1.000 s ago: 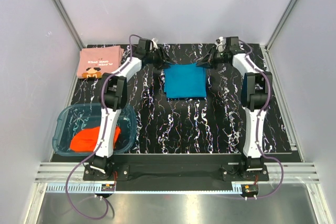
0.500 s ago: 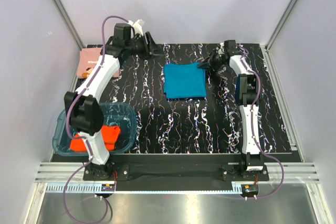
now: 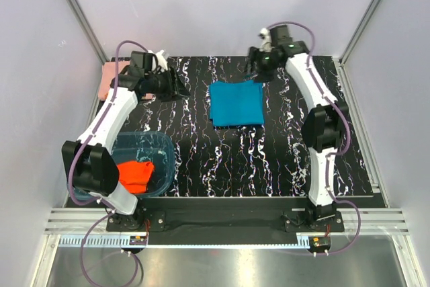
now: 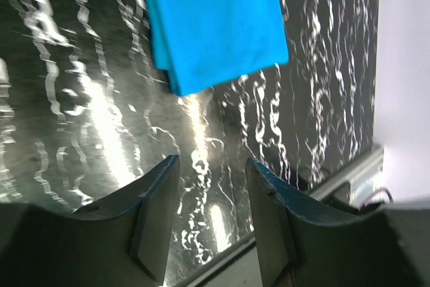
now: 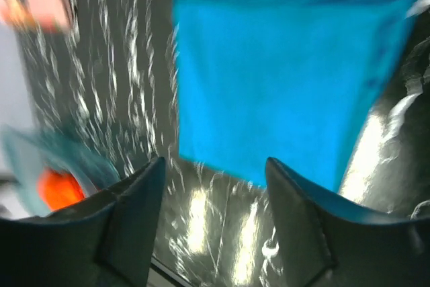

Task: Fold and stack the t-shirts
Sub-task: Fold the tshirt, then neatly place the folded tshirt to the corner

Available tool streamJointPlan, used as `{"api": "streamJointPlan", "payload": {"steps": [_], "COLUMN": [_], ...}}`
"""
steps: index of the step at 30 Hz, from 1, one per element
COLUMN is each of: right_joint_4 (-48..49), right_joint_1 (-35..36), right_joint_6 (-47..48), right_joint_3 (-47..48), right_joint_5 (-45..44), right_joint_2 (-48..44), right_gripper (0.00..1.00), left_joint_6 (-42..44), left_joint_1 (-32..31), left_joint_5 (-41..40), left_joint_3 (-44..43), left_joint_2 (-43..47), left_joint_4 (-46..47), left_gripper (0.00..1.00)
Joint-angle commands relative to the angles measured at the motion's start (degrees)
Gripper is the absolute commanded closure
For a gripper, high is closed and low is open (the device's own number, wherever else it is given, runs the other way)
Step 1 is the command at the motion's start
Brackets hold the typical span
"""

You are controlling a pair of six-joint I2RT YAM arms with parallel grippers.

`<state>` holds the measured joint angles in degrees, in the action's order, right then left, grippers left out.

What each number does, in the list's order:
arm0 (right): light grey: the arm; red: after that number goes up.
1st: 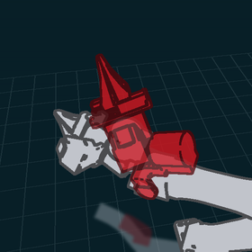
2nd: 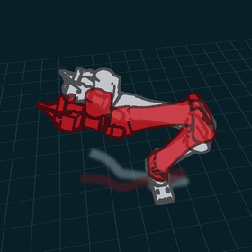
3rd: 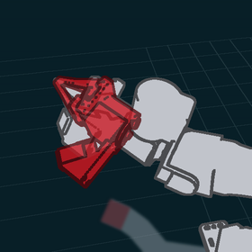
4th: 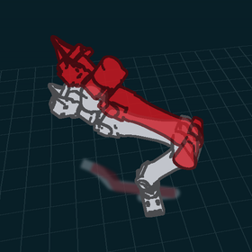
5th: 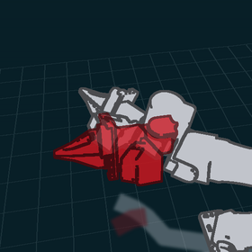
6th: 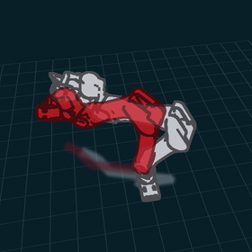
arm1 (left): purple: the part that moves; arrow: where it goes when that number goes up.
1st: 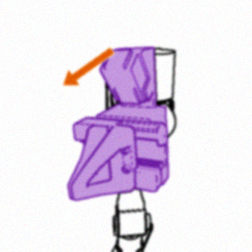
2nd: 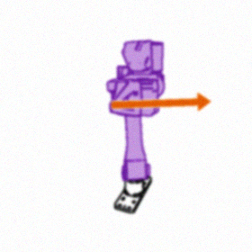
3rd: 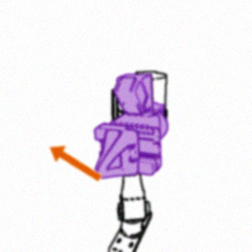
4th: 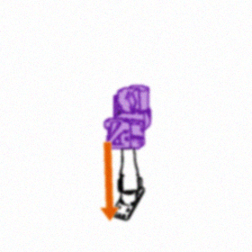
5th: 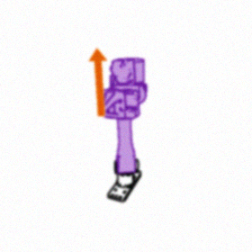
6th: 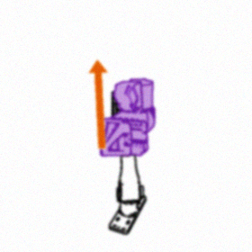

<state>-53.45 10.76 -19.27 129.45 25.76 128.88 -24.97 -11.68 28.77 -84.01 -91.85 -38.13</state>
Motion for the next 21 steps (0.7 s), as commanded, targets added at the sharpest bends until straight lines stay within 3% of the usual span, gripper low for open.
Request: {"api": "streamJointPlan", "payload": {"steps": [1,5,8,9,13,17,21], "right_joint_4": [-3.7,-4.6,-6.6,-8.1,-11.6,-2.5,-1.1], "right_joint_1": [9.4,17.5,21.4,21.8,23.9,25.7,26.0], "right_joint_6": [9.8,13.2,8.0,2.2,-4.6,-3.2,-4.0], "right_joint_3": [-5.3,-6.9,-1.9,4.0,12.1,10.4,14.1], "right_joint_5": [-10.8,-23.7,-36.1,-38.0,-41.2,-42.2,-41.4], "right_joint_2": [-6.3,-6.9,-2.6,-0.7,6.8,9.5,13.6], "right_gripper": [0.29,0.17,0.14,0.15,0.14,0.14,0.19], "left_joint_6": [0.5,-2.3,-4.0,-4.6,-5.9,-7.2,-6.9], "left_joint_1": [2.0,3.9,4.6,4.9,5.4,5.4,5.4], "left_joint_5": [-2.8,-2.7,-6.2,-6.4,-5.5,-3.6,-3.6], "left_joint_3": [0.6,1.3,2.7,3.4,5.3,9.5,12.6], "left_joint_2": [4.0,4.8,6.6,7.4,10.1,13.4,16.1], "left_joint_4": [-0.5,-1.2,-1.5,-0.8,0.6,2.6,2.4], "left_gripper": [0.5,0.49,0.45,0.45,0.45,0.45,0.45]}}
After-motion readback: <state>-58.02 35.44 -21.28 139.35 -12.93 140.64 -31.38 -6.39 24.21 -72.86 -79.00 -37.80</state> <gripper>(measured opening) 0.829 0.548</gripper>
